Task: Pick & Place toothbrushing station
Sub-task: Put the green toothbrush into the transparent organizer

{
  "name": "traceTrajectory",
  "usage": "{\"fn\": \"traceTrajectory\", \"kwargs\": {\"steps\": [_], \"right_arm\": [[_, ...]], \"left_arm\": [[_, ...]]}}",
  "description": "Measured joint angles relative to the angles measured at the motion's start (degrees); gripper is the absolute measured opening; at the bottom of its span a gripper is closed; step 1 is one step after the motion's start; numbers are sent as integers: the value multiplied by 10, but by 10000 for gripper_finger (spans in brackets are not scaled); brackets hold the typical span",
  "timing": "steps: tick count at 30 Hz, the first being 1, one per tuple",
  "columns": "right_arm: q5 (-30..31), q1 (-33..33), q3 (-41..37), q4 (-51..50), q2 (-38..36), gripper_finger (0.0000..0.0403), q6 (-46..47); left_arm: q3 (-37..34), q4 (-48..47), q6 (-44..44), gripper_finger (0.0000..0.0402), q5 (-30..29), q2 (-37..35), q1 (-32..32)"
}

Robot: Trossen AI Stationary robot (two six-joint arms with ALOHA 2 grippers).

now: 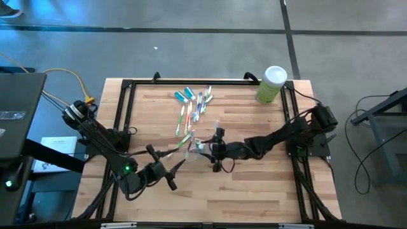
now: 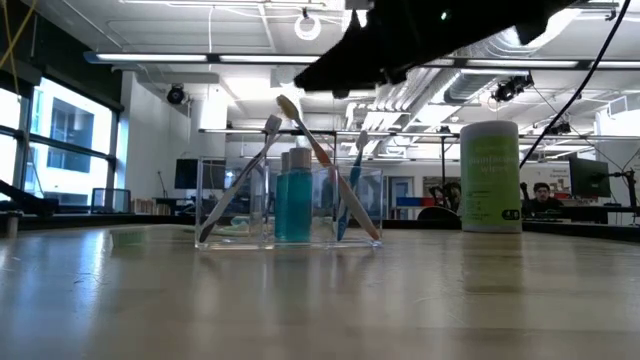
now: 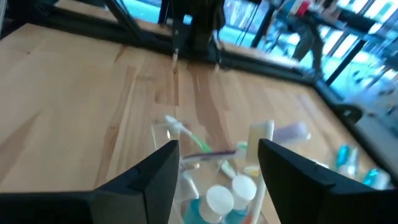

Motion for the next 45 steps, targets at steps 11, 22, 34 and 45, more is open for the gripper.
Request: {"fn": "traceTrajectory", "kwargs": {"steps": [11,22,34,45], "right_arm": [[184,122,0,-18,-47,212,-71],[332,184,0,-74,-48,212,-119],[380,181,0,-116,-48,212,-127],[357,162,0,-163,-48,212,-77]], "left_arm": [[0,2,228,213,-81,-15,22],[0,2,346,213,-78,-17,62],[0,-147,345,213,-78,-103,128],[-1,-630,-121,213,348,-288,147]]}}
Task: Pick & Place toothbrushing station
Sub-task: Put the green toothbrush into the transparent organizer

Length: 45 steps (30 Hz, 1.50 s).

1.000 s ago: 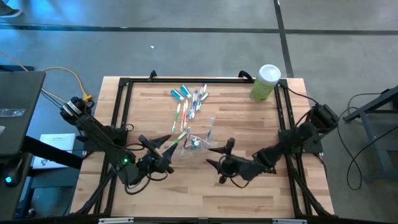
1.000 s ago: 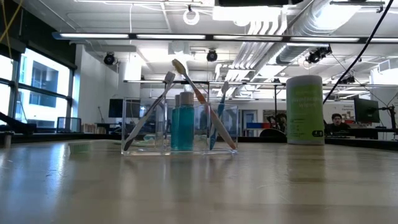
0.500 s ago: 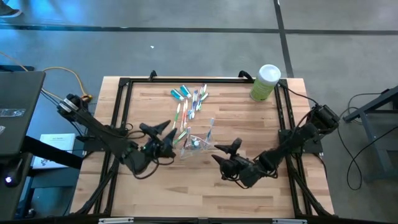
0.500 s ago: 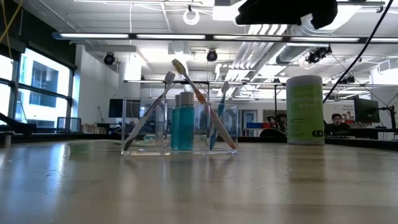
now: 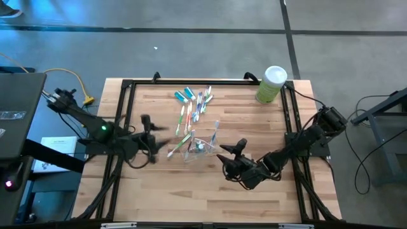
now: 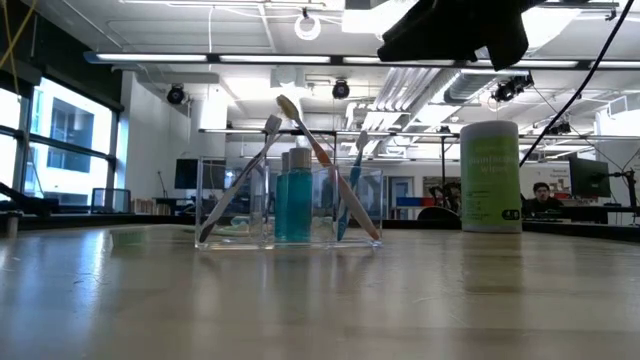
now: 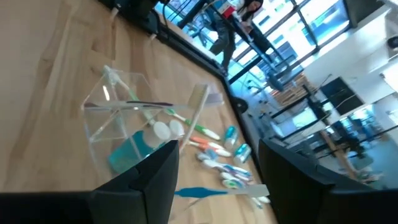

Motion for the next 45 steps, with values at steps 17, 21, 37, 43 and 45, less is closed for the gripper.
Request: {"fn": "traceTrajectory", "kwargs": {"steps": [17,21,37,43,45], "right_arm": [[-102,1,0,-11,0,212,142],[-113,2,0,-31,0,212,160],[-114,-14,0,-52,0,212,156],[-117,-22,0,-62,0,212,164],[-121,-22,0,-63,0,212,166]], "left_arm": [[-193,83,-243,213,133,-13,47],[-220,127,-265,213,133,24,47],[-222,182,-440,213,133,244,94],[-221,223,-414,213,179,301,118],[-220,225,-414,213,184,311,122]]}}
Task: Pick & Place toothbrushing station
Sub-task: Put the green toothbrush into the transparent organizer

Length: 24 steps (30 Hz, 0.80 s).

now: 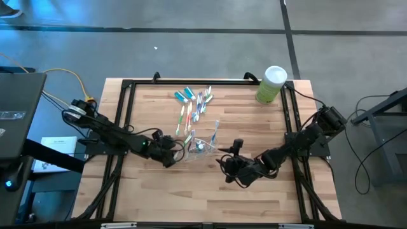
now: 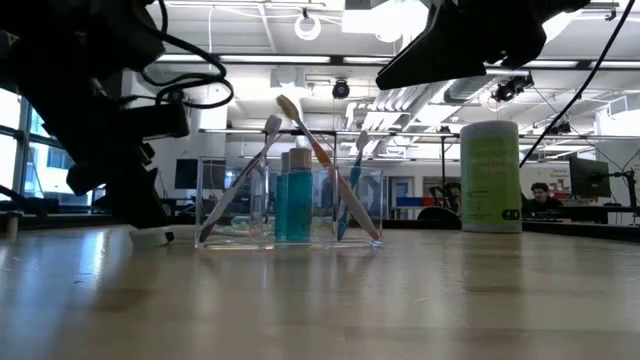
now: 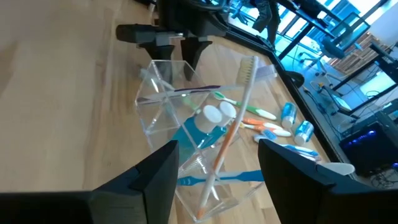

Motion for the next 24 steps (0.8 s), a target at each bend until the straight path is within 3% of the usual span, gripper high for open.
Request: {"fn": "traceTrajectory", "kwargs": {"steps": [9,15,19,24], "right_arm": [[-7,-7,0,-3,0,212,-6],[-10,-8,0,-8,0,212,7],[-19,-8,0,-7,0,212,9],[-20,-8,0,-7,0,212,9]], "left_arm": [[-2,-7,43,213,-7,-27,3],[-2,-11,65,213,-40,-88,3],[-2,5,50,213,-7,-119,2],[-2,24,9,213,29,-102,2]]}}
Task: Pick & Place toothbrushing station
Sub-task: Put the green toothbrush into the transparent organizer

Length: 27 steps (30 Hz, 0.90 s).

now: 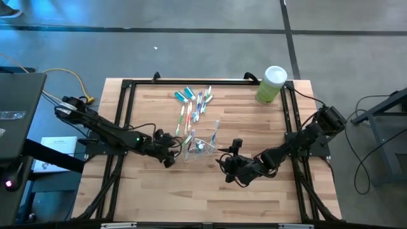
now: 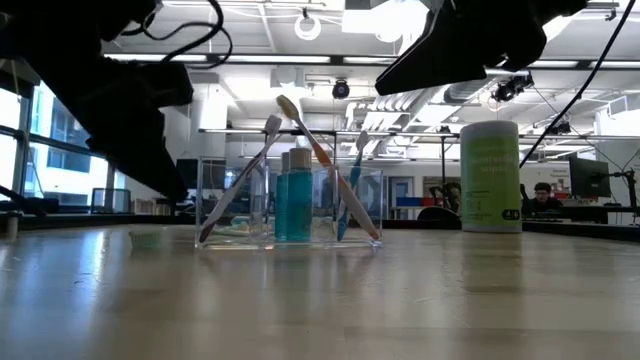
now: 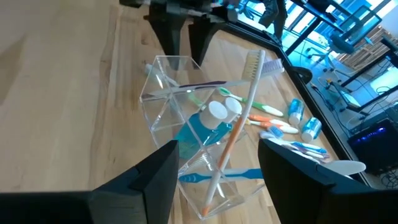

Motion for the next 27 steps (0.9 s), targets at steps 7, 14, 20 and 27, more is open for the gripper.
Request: {"fn": "traceTrajectory", "kwargs": {"steps": [7,14,20,27], "right_arm": [[-2,0,0,0,0,212,0],[-2,0,0,0,0,212,0],[-2,0,0,0,0,212,0],[-2,0,0,0,0,212,0]], "left_arm": [[0,15,-5,213,2,41,0],[0,32,-2,213,20,52,0],[0,27,-13,213,22,52,1],[0,14,-31,213,23,55,1]]}}
